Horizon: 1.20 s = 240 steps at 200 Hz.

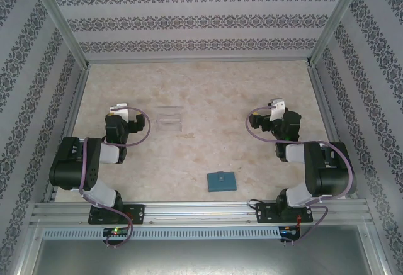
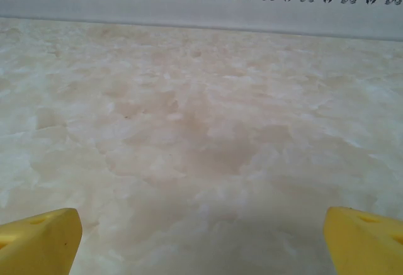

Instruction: Take the credit cards out of the card holder

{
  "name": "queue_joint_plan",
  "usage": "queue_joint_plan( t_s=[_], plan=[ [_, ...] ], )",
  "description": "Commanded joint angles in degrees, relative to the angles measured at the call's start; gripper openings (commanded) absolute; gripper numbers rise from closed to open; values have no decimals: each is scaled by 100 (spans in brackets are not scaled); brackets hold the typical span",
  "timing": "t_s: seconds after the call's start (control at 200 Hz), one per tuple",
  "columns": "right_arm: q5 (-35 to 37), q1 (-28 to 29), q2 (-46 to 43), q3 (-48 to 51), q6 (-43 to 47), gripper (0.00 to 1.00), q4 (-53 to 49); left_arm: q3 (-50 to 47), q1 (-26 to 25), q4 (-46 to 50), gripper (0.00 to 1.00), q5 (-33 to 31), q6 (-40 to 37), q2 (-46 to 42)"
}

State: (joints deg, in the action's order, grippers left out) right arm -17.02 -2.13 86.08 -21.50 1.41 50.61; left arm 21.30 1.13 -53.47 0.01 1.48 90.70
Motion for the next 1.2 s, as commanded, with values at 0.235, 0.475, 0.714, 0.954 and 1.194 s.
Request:
queue_joint_plan(
  t_s=[0.235, 0.475, 0.714, 0.954, 1.194],
  plan=[
    [-82, -16, 30, 47, 8, 98, 256, 94, -49, 16, 100, 71, -95, 2],
    [-83, -16, 30, 57, -7, 98, 256, 94, -49, 13, 100, 73, -95, 5],
    [-83, -20, 29, 58, -2, 98, 255, 94, -51, 17, 100, 66, -92, 6],
    [-83, -24, 29, 48, -17, 98, 256, 94, -51, 18, 100, 73, -94, 5],
    [94, -24, 40, 24, -71, 98, 219, 102, -44, 32, 100, 106, -112, 6]
  ],
)
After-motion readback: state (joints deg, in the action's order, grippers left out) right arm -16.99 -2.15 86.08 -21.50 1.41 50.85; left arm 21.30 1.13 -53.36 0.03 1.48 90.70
